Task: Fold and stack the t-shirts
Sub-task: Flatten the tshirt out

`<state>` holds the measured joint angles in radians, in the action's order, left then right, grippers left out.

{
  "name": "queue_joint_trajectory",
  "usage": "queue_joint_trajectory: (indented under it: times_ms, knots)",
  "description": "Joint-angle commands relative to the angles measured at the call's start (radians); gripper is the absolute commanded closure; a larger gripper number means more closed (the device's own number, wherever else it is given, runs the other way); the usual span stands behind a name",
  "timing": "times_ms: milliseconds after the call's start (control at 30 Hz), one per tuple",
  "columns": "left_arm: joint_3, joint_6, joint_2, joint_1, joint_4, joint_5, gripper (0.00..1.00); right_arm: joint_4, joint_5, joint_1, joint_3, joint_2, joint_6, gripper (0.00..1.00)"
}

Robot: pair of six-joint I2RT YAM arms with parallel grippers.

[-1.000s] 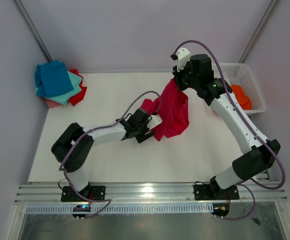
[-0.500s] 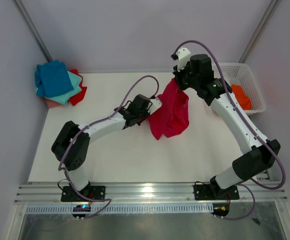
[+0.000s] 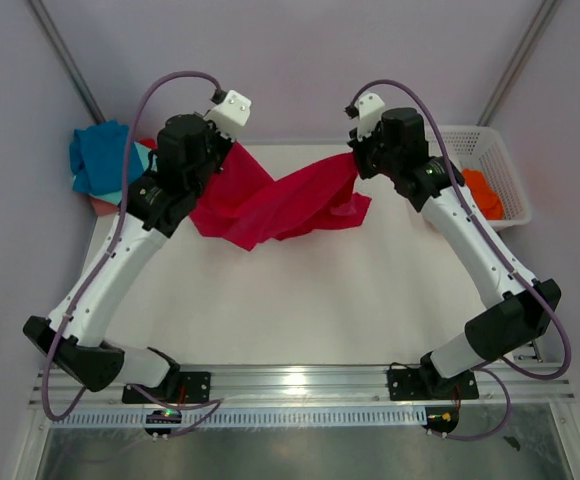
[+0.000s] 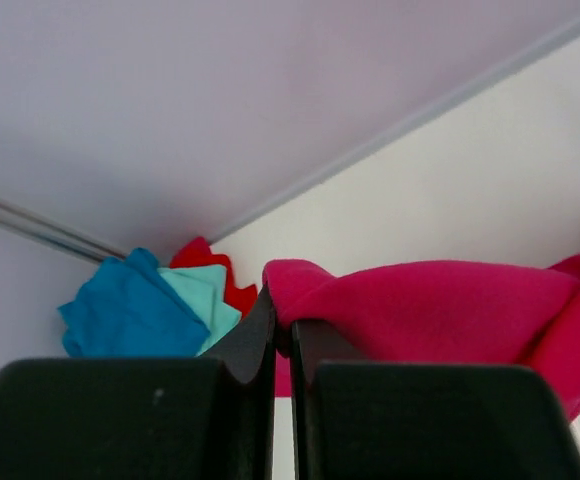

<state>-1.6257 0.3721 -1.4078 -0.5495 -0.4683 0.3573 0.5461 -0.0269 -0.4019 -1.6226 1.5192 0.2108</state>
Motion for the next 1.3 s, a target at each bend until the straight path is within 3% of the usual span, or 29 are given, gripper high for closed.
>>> queue_joint_trajectory:
  times_ms: [0,200,433,600,833,1267]
  knots:
    - [-0.075,0.044,0.044,0.008,-0.065,0.063,1.0,-0.043,0.022,0.008,-0.031,-0.044,0.004,0.97]
    - [-0.122,0.105,0.116,0.008,-0.082,0.118,1.0,-0.003,0.087,0.008,-0.105,-0.06,0.018,0.97]
    - [-0.083,0.14,0.236,0.008,-0.164,0.129,1.0,0.015,0.153,0.009,-0.014,-0.137,0.048,0.97]
    - [0.013,0.105,0.331,0.008,-0.228,0.068,1.0,0.041,0.134,0.009,0.111,-0.186,0.042,0.97]
    - [0.127,0.091,0.369,0.008,-0.262,-0.001,1.0,0.103,0.108,0.009,0.164,-0.197,0.022,0.97]
    - [0.038,0.025,0.408,0.008,-0.42,-0.237,1.0,0.229,0.044,0.009,0.104,-0.445,0.048,0.97]
